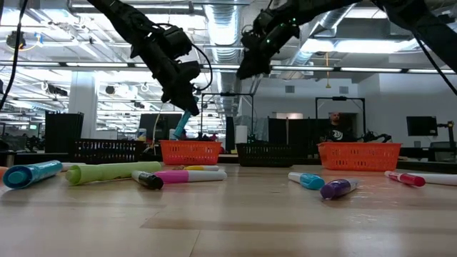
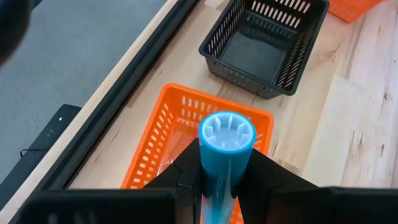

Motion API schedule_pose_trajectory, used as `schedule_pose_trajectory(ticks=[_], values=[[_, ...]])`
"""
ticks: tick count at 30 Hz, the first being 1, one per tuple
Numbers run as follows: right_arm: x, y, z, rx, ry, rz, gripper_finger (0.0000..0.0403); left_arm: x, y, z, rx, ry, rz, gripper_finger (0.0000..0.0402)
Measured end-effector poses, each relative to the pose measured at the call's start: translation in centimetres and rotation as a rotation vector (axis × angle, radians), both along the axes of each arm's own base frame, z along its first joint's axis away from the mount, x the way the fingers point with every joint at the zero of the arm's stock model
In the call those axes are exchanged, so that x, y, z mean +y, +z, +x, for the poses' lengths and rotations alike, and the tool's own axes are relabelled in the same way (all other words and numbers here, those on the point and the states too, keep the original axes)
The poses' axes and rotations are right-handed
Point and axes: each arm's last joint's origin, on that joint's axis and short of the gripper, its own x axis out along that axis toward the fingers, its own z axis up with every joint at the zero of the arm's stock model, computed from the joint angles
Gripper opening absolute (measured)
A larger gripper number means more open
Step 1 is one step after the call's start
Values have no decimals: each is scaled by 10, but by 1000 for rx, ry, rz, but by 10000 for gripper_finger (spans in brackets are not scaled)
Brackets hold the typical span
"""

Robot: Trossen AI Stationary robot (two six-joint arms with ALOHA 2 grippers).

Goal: Pick & Place Markers
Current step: Put the top large light blue highlighter pen into the left orange bin

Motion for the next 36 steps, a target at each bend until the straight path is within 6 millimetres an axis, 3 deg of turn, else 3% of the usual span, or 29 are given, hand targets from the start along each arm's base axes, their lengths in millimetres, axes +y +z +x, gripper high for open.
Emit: schedule_pose_trajectory(ticks=[5, 10, 20, 28, 36], values=[[16, 4, -13, -23, -65, -39, 124, -3, -1, 0, 34, -33, 24, 63], [41, 10, -45, -122, -140, -138, 124, -6, -2, 2, 58, -75, 57, 63], [91, -12, -95, -268, -200, -141, 124, -17, -4, 10, 139, -219, 200, 63], [115, -8, -104, -299, -172, -134, 124, -19, -39, 31, 280, -274, 218, 63], [118, -10, -100, -291, -158, -126, 124, -12, -40, 38, 272, -280, 201, 66]])
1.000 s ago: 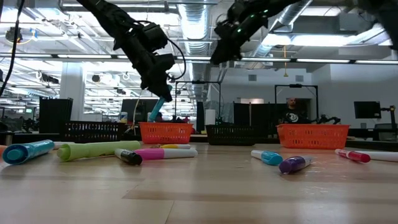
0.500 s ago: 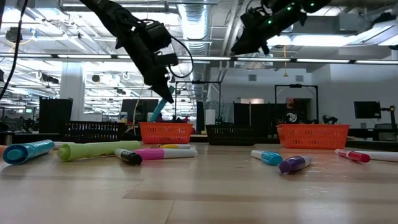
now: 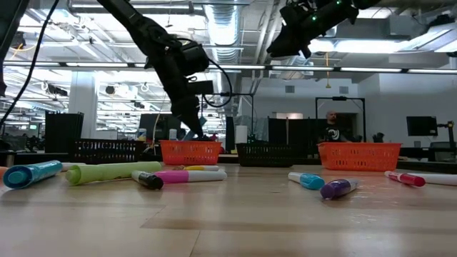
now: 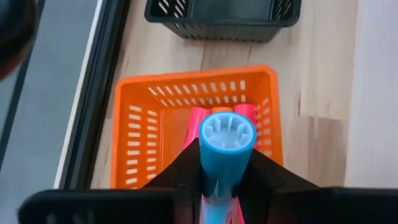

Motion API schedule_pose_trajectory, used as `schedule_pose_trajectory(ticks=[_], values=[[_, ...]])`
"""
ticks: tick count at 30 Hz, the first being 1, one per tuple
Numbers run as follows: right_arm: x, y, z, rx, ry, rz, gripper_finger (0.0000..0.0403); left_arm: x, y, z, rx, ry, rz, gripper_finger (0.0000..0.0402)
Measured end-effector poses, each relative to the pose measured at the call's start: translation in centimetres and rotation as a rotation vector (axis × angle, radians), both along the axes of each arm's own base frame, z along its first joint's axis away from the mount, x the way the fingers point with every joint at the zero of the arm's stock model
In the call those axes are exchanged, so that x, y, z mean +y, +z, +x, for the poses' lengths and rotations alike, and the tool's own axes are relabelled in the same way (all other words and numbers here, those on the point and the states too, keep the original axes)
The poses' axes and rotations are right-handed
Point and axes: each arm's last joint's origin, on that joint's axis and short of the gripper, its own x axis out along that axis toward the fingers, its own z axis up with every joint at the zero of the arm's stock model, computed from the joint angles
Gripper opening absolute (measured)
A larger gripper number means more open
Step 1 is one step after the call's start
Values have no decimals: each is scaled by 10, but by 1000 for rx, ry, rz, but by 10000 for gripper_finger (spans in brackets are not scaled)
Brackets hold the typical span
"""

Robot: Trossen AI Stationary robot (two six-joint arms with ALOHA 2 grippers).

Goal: Pick & Place Markers
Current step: Put the top large light blue highlighter pen into the left orange bin, then put the large light green highlighter pen into the left orange bin

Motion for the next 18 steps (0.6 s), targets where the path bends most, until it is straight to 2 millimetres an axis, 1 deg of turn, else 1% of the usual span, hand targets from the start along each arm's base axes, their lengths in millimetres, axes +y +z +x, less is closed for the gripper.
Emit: schedule_pose_trajectory(ticks=[5, 11, 18], values=[[0, 1, 0, -6, -1, -5, 124, -1, -1, -1, 25, -29, -2, 77], [0, 1, 0, -7, 1, -4, 124, 0, -2, -3, 29, -22, -1, 98], [0, 1, 0, -7, 2, -4, 124, 2, -2, -4, 41, -4, 17, 148]])
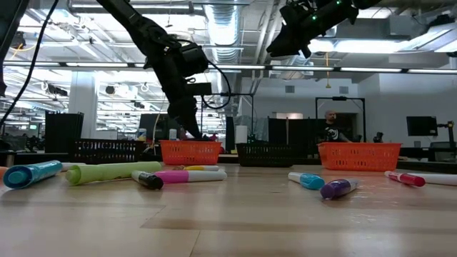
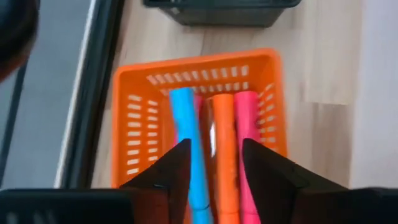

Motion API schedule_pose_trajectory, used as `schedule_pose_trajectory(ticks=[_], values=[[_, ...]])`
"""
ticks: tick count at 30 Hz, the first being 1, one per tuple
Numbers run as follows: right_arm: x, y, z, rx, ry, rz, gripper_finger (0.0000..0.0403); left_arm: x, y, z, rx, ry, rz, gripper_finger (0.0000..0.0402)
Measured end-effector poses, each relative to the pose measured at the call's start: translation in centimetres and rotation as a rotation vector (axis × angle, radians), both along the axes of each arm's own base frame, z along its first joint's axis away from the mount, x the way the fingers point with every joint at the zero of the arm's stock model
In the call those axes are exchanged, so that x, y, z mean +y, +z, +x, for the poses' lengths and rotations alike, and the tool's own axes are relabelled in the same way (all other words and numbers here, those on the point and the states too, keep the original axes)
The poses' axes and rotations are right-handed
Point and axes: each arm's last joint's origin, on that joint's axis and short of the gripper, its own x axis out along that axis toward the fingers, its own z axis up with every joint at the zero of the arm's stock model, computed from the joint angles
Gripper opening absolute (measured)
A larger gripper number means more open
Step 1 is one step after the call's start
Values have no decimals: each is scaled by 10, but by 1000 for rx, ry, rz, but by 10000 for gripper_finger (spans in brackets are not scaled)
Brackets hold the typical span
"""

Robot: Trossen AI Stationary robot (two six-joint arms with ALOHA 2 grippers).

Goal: Pick & Place Markers
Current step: Put the large light green highlighter pen into the left orange bin

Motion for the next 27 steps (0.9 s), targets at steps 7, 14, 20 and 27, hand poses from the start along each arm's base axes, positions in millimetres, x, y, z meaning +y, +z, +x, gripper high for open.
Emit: schedule_pose_trajectory(ticks=[7, 14, 20, 27], values=[[0, 0, 0, 5, 7, -11, 124, -8, 33, -8, -61, 32, 94, 188], [0, -1, 0, 17, 13, -13, 124, -39, 108, -33, -380, 80, 56, 193], [0, -1, 0, -4, -3, 29, 124, -70, 142, -46, -533, 10, 9, 192], [0, -1, 0, -25, -24, 74, 124, -112, 143, -34, -573, -34, -137, 187]])
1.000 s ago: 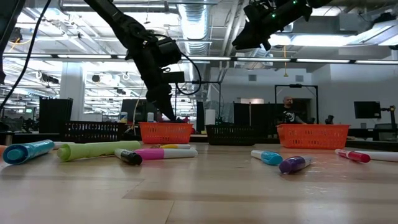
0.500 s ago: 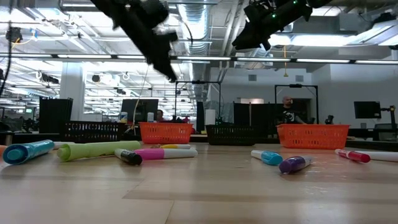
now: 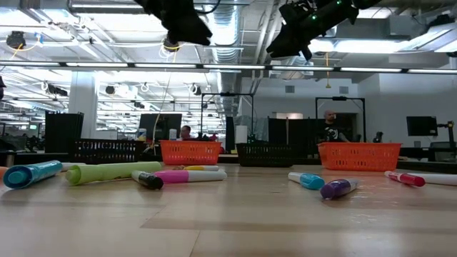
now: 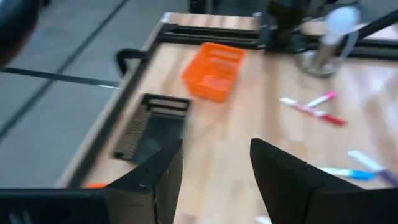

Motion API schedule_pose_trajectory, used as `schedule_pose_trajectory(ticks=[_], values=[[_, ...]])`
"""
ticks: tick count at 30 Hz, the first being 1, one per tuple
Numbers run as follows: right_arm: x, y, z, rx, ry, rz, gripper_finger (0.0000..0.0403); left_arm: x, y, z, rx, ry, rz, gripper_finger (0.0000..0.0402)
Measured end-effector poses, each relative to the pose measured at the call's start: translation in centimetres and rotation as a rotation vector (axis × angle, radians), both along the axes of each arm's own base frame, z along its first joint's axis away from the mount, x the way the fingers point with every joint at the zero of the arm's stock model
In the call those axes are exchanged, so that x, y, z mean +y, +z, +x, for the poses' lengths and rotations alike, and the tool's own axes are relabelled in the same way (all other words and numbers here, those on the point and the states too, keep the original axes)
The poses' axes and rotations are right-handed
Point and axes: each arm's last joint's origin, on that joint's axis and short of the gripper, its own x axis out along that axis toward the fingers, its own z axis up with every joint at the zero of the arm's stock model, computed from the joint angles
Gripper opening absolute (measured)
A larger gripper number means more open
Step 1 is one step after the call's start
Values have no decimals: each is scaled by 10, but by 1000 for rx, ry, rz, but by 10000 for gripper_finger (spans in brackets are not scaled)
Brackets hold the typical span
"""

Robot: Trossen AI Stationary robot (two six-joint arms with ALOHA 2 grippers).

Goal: Pick & Place Markers
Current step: Put the large light green highlighter pen into the left orange bin

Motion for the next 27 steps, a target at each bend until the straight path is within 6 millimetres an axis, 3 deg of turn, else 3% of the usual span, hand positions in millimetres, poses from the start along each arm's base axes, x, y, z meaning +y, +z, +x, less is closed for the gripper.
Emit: schedule_pose_trajectory(ticks=[8, 20, 27], values=[[0, 1, 0, -6, -3, -5, 124, -41, -17, 17, 56, 55, -155, 182], [0, 1, 0, 19, 20, -56, 124, -70, -62, 42, 179, 317, -538, 174], [0, 0, 0, 24, 20, -51, 124, -102, -75, 46, 244, 320, -621, 174]])
